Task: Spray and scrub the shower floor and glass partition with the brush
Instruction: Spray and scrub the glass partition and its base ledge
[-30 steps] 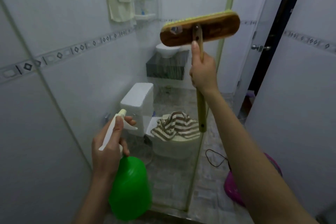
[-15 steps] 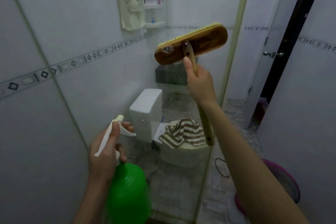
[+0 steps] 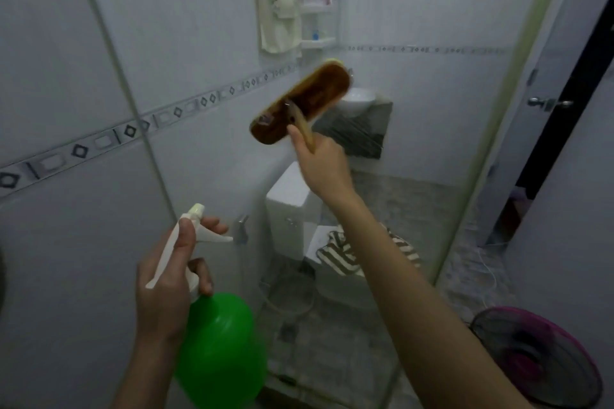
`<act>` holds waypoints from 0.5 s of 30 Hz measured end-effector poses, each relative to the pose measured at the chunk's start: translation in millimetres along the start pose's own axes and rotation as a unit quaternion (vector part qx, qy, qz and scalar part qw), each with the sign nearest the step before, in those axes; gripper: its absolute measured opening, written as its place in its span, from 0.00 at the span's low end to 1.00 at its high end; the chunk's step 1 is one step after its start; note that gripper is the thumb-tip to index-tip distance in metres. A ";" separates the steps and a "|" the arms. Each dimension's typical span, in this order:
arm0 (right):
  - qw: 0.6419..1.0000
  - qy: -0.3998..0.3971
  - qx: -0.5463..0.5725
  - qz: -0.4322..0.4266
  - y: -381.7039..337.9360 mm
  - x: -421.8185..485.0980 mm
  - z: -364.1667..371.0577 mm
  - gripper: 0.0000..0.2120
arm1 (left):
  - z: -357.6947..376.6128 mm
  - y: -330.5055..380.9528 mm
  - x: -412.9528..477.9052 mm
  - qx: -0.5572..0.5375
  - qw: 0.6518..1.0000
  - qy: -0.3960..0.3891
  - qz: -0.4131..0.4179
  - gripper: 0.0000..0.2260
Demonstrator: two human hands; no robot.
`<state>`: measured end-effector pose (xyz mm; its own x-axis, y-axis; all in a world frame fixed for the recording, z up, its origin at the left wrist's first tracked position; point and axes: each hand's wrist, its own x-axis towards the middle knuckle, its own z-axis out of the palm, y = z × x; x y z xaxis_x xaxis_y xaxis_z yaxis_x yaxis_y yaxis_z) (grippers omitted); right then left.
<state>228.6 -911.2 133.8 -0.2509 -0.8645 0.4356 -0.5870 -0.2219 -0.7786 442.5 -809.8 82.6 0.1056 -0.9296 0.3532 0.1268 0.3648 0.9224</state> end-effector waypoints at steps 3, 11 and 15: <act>0.997 0.041 0.018 0.055 40.4 -37.3 -6.9 0.22 | -24.8 -2.5 9.4 -0.004 1.000 0.008 0.017 0.21; 0.998 0.015 0.028 0.051 -25.9 9.1 69.8 0.21 | -51.0 -17.0 47.7 0.020 1.000 0.008 -0.005 0.13; 0.999 0.033 0.014 0.037 -18.0 10.2 63.6 0.22 | -44.5 -24.4 68.5 -0.017 1.000 -0.004 -0.007 0.22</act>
<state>285.6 -944.7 123.5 -0.3437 -0.8473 0.4049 -0.5439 -0.1718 -0.8214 490.5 -880.0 77.3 0.0958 -0.9352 0.3408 0.1627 0.3525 0.9216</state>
